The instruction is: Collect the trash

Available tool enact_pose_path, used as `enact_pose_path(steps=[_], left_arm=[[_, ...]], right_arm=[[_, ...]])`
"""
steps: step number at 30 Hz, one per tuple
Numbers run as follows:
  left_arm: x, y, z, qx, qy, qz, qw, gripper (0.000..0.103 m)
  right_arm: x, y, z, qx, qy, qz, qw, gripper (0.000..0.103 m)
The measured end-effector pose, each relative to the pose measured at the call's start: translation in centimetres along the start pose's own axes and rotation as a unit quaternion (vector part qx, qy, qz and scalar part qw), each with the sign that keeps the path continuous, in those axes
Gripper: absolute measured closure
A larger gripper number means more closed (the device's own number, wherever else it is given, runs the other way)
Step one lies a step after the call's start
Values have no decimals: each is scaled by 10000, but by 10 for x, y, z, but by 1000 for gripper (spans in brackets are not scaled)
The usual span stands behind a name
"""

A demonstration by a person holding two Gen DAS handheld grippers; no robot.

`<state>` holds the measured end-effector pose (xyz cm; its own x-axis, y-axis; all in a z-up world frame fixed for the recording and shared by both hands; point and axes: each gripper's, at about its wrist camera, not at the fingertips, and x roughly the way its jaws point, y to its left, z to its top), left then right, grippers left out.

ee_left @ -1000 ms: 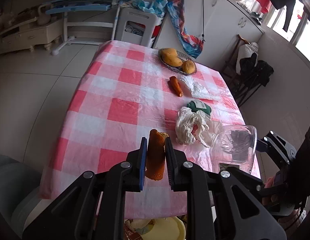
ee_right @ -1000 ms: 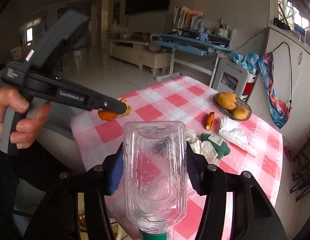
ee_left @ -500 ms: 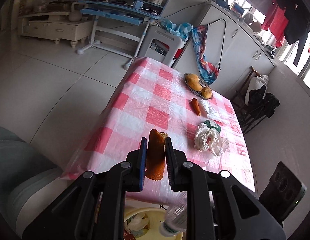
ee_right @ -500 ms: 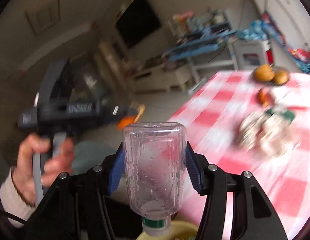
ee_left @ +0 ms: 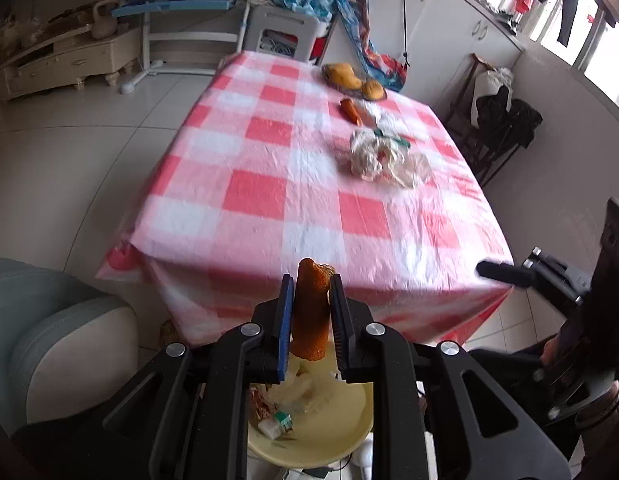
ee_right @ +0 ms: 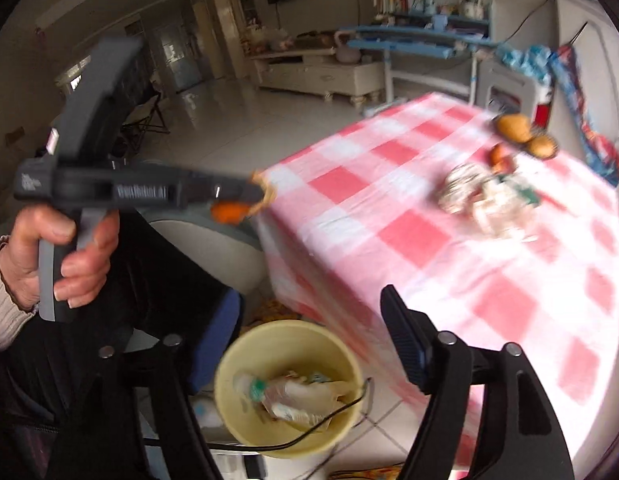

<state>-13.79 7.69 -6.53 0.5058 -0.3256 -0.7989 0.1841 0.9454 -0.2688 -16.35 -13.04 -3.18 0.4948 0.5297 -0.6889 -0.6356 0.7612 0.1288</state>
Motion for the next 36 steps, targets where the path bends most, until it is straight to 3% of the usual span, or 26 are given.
enact_pose_path(steps=[4,8,10,11,13,19,25,36], left_arm=[[26,-16,-31,168,647,150,9977,85],[66,-34,-66,487,1562,324,9860,85],[75,-43,-74,765,1747,527,9802,75],[76,-46,-75,863,1717,674,9790,70],[72,-45,-72,848,1532,820,9811,44],[44,-25,-49,261,628,904,9936,18],[21,-14,-37,-158,73,863,9961,11],[21,-20,-35,-77,41,658,9978,9]], right_arm=[[-21,-19,-18,483,-581,-739,9944,20],[-41,-31,-11,747,-1207,-1429,9795,15],[-49,-36,-13,863,-1371,-1680,9724,14],[-46,-40,-12,910,-1382,-1759,9704,13],[-41,-41,-12,901,-1314,-1942,9679,12],[-31,-40,-16,434,-913,-2409,9653,8],[-6,-25,-19,-144,-441,-2692,9620,8],[26,6,-31,-1098,122,-2769,9545,8]])
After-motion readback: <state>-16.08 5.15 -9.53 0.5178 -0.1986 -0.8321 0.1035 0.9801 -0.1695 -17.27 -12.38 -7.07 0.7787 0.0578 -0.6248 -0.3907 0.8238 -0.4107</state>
